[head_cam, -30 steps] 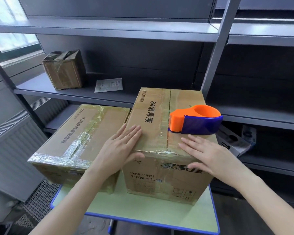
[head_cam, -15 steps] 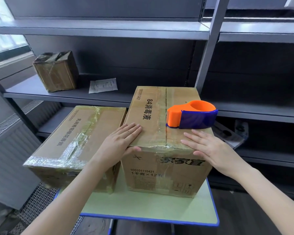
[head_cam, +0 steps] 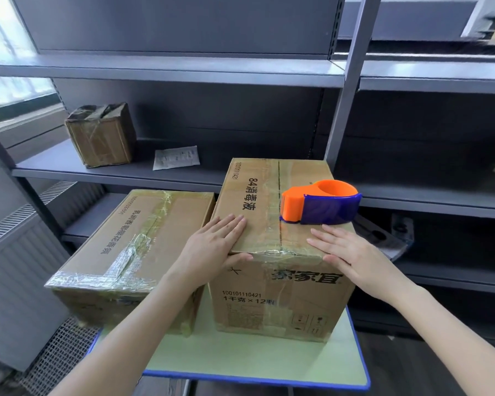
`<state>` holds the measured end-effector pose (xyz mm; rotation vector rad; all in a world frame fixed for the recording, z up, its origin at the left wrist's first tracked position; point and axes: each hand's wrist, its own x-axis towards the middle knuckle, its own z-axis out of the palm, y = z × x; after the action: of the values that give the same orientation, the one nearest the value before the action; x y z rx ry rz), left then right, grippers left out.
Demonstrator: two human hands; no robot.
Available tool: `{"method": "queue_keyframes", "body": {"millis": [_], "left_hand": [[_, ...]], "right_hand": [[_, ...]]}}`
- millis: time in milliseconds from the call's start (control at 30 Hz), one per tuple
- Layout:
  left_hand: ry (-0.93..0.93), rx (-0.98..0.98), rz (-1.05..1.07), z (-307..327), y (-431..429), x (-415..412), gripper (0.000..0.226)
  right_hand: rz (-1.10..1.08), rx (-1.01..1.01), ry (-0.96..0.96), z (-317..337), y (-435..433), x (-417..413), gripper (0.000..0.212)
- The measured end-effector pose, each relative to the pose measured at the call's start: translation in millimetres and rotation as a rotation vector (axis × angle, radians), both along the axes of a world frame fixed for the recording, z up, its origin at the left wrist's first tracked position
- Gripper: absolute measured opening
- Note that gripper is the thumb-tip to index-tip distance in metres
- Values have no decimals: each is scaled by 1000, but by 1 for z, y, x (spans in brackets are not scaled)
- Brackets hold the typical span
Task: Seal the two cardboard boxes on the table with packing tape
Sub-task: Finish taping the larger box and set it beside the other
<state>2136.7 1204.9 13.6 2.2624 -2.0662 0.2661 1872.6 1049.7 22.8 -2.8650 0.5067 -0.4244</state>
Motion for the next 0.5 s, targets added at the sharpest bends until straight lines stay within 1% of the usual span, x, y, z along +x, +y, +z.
{"method": "queue_keyframes", "body": {"millis": [67, 133, 200, 267, 333, 433, 500], "left_hand": [[-4, -8, 2, 2, 0, -5, 93], [-35, -34, -56, 3, 0, -18, 86], [-19, -70, -149, 4, -6, -37, 78], [18, -97, -219, 4, -17, -58, 71], [56, -124, -243, 5, -28, -75, 66], [87, -154, -221, 4, -39, -88, 60], [60, -199, -205, 2, -40, -91, 54]], "right_hand": [[-37, 74, -49, 0, -2, -2, 49], [-110, 141, -166, -2, -4, -4, 52], [-170, 177, -284, -4, -6, -5, 47], [-199, 154, -354, -6, -8, -6, 34], [-214, 105, -369, -7, -12, -6, 26], [-192, 56, -338, -9, -16, -4, 26], [-165, 62, -308, -10, -19, -4, 26]]}}
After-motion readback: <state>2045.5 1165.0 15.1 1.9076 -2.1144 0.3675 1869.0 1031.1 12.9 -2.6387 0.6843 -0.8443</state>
